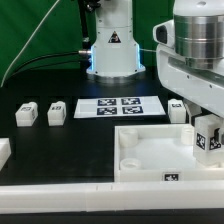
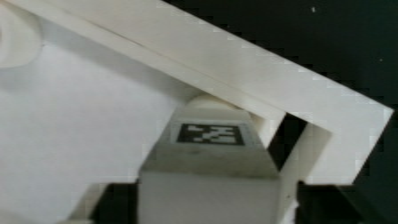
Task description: Assemble one leg
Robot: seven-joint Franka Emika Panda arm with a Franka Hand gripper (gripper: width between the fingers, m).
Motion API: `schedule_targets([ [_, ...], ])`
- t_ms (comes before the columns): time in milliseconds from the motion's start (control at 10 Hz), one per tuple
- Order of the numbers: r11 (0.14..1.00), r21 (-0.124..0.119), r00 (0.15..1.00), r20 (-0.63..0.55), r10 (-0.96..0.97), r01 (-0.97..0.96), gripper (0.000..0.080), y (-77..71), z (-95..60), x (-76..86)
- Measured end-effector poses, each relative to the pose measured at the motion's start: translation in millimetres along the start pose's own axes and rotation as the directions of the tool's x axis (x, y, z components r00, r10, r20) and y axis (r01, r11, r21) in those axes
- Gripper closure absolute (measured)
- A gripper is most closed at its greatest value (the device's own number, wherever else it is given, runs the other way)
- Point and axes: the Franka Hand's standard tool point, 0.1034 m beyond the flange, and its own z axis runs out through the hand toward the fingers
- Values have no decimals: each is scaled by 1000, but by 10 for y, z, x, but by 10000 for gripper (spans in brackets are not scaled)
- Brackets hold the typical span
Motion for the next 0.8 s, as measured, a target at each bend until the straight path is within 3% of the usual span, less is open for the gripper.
schedule_targets([
  [100, 1000, 0, 1000, 0, -29, 29, 256, 0, 2, -2],
  [200, 995, -1, 995, 0, -97, 97, 170, 2, 8, -2],
  [400, 943, -6, 943, 1, -333, 333, 156, 15, 26, 7],
  [600, 818, -11, 818, 2, -576, 576, 151, 22, 42, 10],
  [800, 712, -18, 712, 1, -702, 702, 150, 19, 47, -9],
])
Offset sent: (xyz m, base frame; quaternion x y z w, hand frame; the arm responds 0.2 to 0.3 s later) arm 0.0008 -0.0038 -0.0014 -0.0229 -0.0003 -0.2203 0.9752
